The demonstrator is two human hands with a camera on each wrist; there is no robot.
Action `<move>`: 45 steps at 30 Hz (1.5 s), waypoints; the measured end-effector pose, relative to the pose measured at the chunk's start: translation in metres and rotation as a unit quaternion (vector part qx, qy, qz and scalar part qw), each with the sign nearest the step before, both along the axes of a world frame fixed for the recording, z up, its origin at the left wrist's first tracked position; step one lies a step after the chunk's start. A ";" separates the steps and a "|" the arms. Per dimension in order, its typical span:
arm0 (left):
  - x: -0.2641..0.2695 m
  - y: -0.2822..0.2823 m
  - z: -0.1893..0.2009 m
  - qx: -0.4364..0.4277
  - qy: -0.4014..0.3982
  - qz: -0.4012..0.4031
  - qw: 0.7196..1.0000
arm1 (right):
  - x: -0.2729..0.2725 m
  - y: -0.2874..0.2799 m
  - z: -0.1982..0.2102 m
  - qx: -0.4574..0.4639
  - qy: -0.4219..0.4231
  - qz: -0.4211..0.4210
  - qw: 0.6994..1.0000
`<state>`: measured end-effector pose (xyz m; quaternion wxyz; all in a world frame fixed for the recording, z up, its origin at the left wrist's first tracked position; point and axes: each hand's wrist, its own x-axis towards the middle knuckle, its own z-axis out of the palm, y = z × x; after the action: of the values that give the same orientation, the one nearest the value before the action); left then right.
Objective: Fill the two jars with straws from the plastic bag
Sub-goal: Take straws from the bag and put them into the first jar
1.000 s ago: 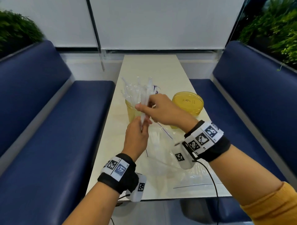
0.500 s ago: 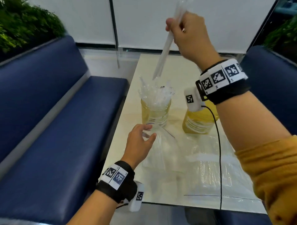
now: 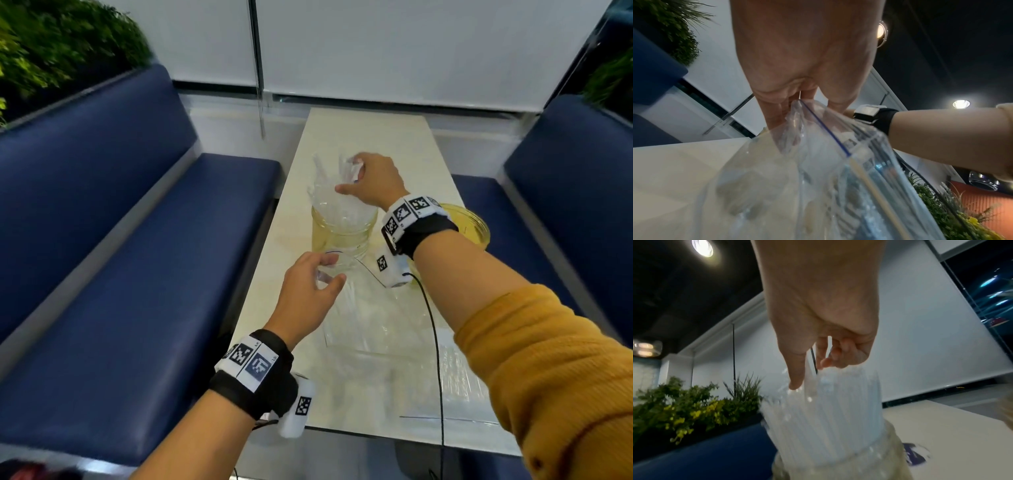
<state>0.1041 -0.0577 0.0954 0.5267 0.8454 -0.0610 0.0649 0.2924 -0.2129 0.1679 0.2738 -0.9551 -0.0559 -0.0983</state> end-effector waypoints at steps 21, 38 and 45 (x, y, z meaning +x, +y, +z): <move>0.001 -0.031 -0.008 -0.046 0.009 -0.039 0.998 | -0.123 0.002 0.056 -0.275 -0.067 0.000 0.959; -0.014 -0.066 -0.004 -0.075 -0.096 -0.105 0.987 | -0.178 -0.030 -0.100 -0.270 0.312 -0.048 0.910; -0.016 -0.053 -0.009 0.003 -0.109 -0.123 0.986 | -0.171 -0.025 -0.098 -0.202 0.386 -0.037 0.899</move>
<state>0.0883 -0.1107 0.0865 0.5183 0.8210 -0.2216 0.0908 0.1210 -0.2382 0.0698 0.0708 -0.9543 0.0705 0.2817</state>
